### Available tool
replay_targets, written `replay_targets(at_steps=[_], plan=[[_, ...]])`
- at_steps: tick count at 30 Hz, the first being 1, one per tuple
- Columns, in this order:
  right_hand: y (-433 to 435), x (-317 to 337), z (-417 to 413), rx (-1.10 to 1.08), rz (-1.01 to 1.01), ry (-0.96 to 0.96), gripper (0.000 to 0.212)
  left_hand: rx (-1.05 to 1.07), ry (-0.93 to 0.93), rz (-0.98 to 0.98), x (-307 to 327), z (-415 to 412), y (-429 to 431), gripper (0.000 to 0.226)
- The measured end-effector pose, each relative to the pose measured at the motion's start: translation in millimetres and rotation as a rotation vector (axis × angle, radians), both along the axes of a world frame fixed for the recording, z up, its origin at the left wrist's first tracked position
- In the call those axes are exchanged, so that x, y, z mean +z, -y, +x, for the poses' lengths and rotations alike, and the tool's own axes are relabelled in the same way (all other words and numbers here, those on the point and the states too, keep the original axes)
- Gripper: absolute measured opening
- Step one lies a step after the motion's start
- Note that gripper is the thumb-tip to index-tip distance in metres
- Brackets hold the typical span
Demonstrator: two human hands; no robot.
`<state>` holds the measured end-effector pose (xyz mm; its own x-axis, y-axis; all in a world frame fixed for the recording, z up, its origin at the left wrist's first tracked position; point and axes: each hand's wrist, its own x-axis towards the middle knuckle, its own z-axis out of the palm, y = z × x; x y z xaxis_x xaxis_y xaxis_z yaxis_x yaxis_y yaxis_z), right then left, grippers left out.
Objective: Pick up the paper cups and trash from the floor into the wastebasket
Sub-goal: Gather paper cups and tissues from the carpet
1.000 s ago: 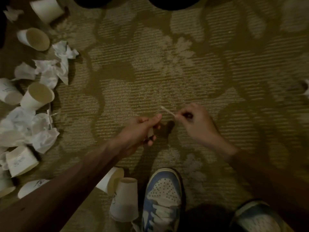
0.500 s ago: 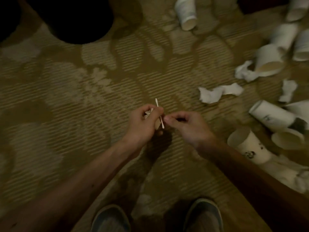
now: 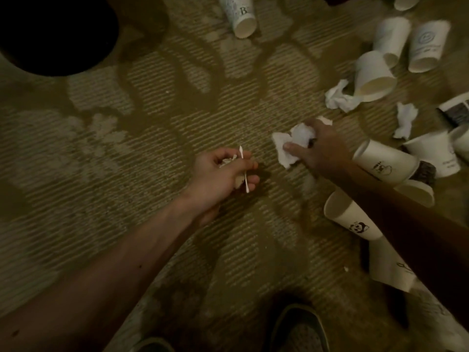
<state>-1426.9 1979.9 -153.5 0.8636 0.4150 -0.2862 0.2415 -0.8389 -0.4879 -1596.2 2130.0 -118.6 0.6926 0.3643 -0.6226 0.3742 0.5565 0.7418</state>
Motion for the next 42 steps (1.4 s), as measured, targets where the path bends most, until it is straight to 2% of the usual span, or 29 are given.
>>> replay_targets(at_steps=[5,8,10,14,19,22,26,28,30,34,39,41,42], plan=[[-0.5,-5.6,-4.5,0.111,0.089,0.09,0.033,-0.013,-0.026,0.025,-3.6,-2.7,-5.1,0.008],[-4.9,0.4,-11.6,0.16,0.137,0.044,0.025,-0.029,-0.077,0.105,-7.6,-3.2,-6.8,0.004],[-11.3,6.3,-22.2,0.166,0.183,0.0,0.022,-0.015,-0.104,0.132,-9.5,-4.1,-8.2,0.011],[-27.5,24.1,-52.5,0.113,0.39,-0.067,0.027,0.049,-0.111,0.104,-6.2,-4.3,-4.0,0.019],[-43.5,44.4,-84.5,0.115,0.53,-0.194,0.02,0.091,-0.065,0.03,5.2,-7.0,8.0,0.048],[-50.2,56.8,-95.5,0.019,0.614,-0.339,0.01,0.123,-0.03,-0.023,13.1,-7.5,7.3,0.057],[-51.1,67.0,-95.3,-0.224,0.783,-0.702,0.033,0.081,-0.058,0.047,18.9,-7.8,1.2,0.059],[-49.5,68.9,-93.3,-0.229,0.805,-0.782,0.044,0.025,-0.031,0.05,22.4,-7.1,-1.2,0.059],[-48.3,70.2,-91.6,-0.181,0.788,-0.77,0.05,-0.017,-0.012,0.051,27.5,-5.5,-1.1,0.057],[-44.1,68.1,-85.2,-0.096,0.736,-0.714,0.046,-0.051,0.014,0.031,29.6,-2.2,1.8,0.054],[-36.7,60.5,-68.5,0.011,0.608,-0.627,0.049,0.004,0.004,-0.045,23.1,2.6,0.8,0.029],[-29.9,55.4,-52.1,0.051,0.483,-0.486,0.047,-0.015,-0.001,-0.025,19.8,7.3,0.8,0.018],[-25.2,52.4,-40.1,0.129,0.365,-0.316,0.043,-0.033,-0.004,-0.016,19.1,10.5,1.2,0.014]])
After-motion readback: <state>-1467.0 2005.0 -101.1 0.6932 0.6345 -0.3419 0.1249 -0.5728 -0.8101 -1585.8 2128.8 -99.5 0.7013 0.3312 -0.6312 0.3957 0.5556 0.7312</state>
